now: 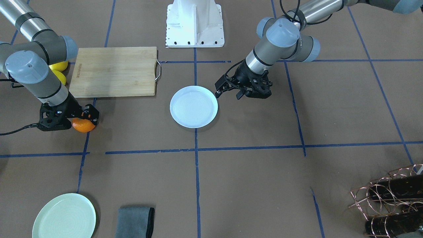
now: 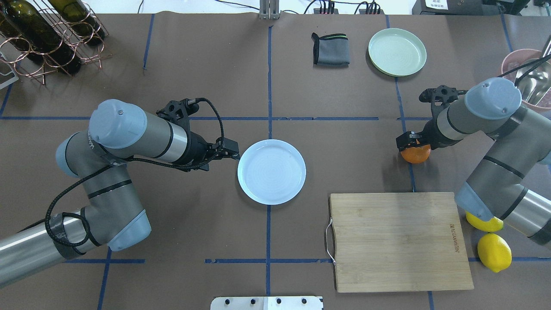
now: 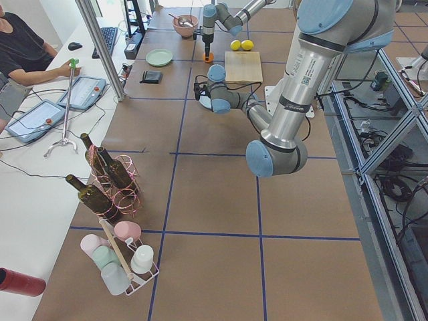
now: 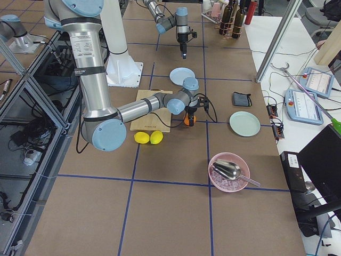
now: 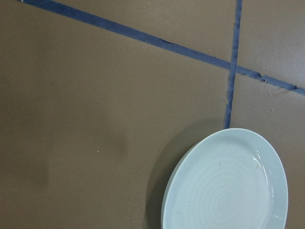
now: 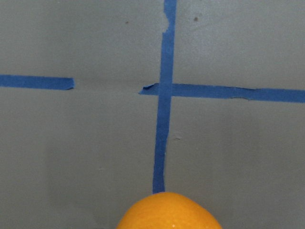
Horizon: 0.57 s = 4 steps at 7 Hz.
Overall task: Pick orange to plate
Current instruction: 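Close the right gripper around the orange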
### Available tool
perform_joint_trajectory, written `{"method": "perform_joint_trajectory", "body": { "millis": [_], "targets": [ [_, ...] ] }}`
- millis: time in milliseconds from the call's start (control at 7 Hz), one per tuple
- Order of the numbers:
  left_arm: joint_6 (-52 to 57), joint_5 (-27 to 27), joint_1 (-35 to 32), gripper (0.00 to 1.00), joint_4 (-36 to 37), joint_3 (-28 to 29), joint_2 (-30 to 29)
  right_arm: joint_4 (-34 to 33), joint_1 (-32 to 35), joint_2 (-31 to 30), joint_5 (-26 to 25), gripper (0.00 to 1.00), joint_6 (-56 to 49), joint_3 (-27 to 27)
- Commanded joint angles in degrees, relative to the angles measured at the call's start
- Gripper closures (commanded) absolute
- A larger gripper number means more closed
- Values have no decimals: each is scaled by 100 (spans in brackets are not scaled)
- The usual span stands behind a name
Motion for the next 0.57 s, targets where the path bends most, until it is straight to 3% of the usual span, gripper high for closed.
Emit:
{"method": "perform_joint_trajectory", "body": {
  "millis": [0,286,429],
  "targets": [
    [-23,0,2,0,0,-3,-1,0,-9,-11,4,26,27,3],
    [-24,0,-7,0,0,-56,-1,-9,-9,-46,22,93,282,117],
    [-24,0,-7,0,0,-74,-1,-96,0,-3,161,100,456,353]
  ]
}}
